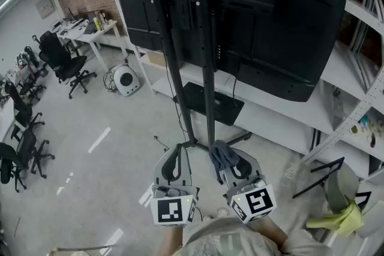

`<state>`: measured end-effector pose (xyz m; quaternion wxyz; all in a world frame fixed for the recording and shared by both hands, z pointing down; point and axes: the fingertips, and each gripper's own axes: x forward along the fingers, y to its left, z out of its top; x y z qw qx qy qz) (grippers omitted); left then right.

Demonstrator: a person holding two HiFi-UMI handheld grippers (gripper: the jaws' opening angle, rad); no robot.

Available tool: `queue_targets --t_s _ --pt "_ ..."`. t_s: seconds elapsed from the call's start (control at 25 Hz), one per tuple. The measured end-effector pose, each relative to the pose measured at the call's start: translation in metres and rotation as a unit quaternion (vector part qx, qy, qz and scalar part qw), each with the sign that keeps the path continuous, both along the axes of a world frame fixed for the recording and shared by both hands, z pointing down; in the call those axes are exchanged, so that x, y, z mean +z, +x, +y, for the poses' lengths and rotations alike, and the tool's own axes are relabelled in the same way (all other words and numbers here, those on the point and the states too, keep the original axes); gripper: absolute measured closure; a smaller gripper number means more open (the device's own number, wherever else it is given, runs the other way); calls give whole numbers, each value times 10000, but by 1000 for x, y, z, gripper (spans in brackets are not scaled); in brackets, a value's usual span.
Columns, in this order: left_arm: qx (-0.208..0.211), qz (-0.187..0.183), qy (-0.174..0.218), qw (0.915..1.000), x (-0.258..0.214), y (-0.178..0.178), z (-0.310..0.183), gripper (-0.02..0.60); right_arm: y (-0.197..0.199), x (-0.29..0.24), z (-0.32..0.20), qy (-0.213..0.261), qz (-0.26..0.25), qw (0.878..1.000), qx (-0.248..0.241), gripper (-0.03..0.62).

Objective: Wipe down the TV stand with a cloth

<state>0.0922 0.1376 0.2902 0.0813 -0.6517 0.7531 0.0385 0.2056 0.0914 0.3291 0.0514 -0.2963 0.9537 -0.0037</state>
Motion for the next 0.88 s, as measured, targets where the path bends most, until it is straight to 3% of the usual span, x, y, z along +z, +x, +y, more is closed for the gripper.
queue_targets --t_s 0.28,0.88 --pt "-19 39 -24 10000 1 -1 5 566 8 0 -1 66 124 9995 290 537" --pt "-251 108 -240 9993 17 -8 -10 566 27 9 -16 -143 26 9998 155 537"
